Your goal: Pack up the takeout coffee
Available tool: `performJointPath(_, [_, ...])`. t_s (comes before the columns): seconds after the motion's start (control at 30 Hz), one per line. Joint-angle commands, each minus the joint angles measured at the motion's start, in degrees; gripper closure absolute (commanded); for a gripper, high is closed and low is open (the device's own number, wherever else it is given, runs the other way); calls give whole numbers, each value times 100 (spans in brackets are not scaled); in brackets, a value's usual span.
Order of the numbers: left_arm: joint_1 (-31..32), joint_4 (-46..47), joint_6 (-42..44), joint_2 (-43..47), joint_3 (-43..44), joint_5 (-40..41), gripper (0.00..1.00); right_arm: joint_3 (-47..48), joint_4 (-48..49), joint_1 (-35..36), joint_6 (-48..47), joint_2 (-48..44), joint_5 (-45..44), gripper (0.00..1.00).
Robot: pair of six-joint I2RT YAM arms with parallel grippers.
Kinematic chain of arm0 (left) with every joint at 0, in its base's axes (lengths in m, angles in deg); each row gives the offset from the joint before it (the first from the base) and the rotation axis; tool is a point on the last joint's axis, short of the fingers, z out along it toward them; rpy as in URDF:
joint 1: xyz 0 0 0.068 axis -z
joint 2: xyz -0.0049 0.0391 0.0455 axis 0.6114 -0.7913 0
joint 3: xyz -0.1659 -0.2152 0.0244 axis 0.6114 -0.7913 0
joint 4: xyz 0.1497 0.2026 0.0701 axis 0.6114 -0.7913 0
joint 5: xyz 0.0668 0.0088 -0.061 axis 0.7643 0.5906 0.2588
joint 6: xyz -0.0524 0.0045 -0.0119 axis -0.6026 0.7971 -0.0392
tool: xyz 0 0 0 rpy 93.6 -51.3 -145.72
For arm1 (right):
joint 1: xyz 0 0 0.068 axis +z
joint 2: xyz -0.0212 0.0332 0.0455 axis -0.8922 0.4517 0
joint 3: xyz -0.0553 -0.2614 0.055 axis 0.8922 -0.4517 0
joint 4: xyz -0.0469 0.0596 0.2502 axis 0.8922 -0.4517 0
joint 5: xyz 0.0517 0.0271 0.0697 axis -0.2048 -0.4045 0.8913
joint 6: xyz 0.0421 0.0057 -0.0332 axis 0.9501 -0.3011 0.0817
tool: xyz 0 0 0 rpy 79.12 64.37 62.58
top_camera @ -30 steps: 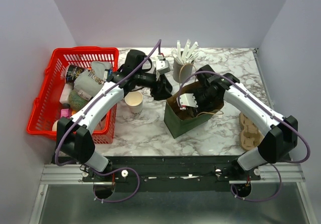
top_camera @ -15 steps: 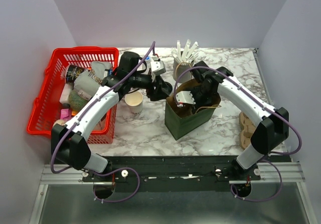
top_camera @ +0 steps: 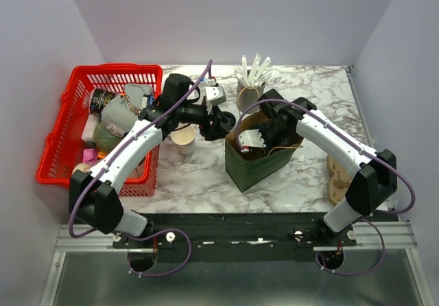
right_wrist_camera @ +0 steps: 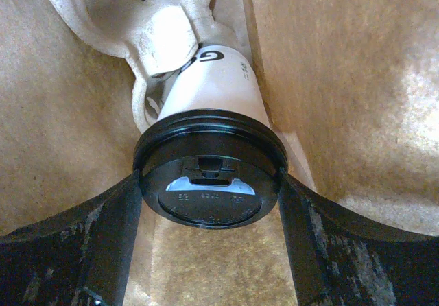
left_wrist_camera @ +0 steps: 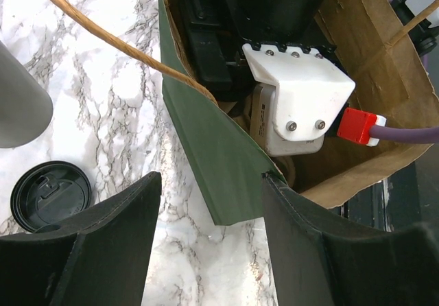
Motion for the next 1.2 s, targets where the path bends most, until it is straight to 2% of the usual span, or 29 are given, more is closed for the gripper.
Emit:
performJointPath(0.0, [-3,57,14,158,-37,6,31,-336,-293,2,108,230,-42,68])
performJointPath(0.23, [-20,5,22,123,94,23,31,-380,-382,2,170,221,47,66])
performJointPath(0.43, [-117,-276,233,96,322,50,31,68,-328,-25,477,265,73,56])
performJointPath(0.53, [-152,-347,277,53,419,50,31,253,-390,-25,557,239,117,48])
performJointPath(0.6, [-178,-364,277,17,463,32,31,201,-355,-25,548,143,126,39])
performJointPath(0.7, [-196,-364,233,-27,551,15,31,95,-276,-42,522,54,117,17])
performJointPath(0.73, [-196,-373,225,-44,577,14,31,86,-258,-33,530,28,108,4])
performJointPath(0.77, [-196,-373,216,-36,586,14,31,95,-250,-33,548,28,117,0])
performJointPath(1.17, [-205,-207,14,-167,709,-38,30,867,-582,-33,970,-87,398,0])
